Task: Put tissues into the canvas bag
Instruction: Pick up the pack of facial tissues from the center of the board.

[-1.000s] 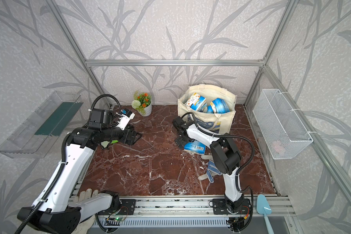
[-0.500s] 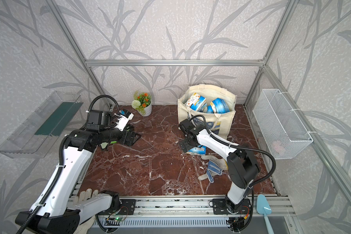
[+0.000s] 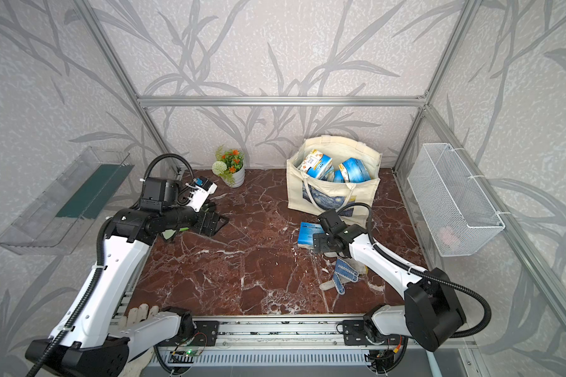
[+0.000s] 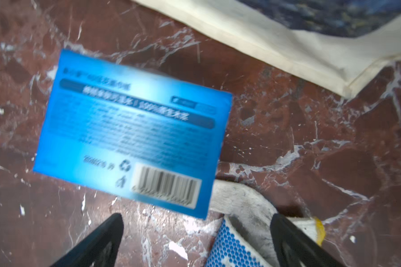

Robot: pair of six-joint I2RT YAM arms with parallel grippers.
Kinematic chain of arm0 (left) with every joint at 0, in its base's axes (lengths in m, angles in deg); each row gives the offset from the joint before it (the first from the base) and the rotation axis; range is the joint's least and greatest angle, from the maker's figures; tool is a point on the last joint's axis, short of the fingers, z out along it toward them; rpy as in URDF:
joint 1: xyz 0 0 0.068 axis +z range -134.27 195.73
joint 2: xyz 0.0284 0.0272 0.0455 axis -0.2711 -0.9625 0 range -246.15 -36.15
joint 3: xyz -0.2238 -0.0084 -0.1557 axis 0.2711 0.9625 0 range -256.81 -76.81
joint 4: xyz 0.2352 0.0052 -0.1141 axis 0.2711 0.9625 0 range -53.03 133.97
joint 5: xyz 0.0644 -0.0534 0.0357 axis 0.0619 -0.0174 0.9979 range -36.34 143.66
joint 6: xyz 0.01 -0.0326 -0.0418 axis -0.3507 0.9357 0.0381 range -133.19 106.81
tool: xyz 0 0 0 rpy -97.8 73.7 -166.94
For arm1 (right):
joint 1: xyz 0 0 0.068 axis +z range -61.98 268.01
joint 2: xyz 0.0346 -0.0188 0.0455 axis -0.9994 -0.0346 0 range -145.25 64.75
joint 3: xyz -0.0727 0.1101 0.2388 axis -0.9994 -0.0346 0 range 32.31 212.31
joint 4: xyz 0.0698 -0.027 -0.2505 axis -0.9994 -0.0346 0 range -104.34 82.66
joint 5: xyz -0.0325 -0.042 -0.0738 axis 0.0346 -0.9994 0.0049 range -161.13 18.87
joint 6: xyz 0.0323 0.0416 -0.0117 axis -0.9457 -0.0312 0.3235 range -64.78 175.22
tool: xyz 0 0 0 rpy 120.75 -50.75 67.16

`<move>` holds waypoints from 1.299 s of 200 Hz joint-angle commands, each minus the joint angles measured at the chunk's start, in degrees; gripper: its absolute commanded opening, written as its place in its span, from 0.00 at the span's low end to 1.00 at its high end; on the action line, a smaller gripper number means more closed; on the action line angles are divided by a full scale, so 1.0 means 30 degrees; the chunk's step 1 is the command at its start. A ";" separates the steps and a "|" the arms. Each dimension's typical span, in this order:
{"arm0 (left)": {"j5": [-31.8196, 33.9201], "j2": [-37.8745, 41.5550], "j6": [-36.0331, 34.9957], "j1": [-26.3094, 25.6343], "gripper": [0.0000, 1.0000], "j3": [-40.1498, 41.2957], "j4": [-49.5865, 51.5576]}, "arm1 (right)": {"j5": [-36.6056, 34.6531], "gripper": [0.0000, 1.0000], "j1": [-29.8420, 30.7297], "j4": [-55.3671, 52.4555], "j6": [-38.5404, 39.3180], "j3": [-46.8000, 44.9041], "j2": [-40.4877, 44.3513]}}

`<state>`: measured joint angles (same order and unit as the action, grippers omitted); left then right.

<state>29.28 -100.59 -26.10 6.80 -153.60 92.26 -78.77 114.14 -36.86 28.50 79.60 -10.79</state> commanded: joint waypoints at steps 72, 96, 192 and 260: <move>-0.0313 0.0373 -0.0173 0.0090 1.00 0.0365 -0.0116 | 0.7373 0.99 -0.1627 0.3861 -0.0732 -0.1027 -0.1371; -0.0345 0.0387 -0.0179 0.0080 1.00 0.0454 -0.0146 | 0.7944 0.99 -0.1491 0.4137 -0.0913 -0.1571 -0.0886; -0.0633 0.0124 0.0054 0.0097 1.00 0.0557 -0.0382 | 0.8362 0.99 0.1726 0.2315 -0.0071 -0.0365 -0.1591; -0.0574 0.0117 -0.0050 0.0107 1.00 0.0714 -0.0433 | 0.2740 0.99 0.3976 -0.4583 0.1368 0.3637 -0.2704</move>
<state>28.19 -100.53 -26.07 6.80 -152.31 91.25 -62.83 125.97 -40.20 30.38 88.12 -20.17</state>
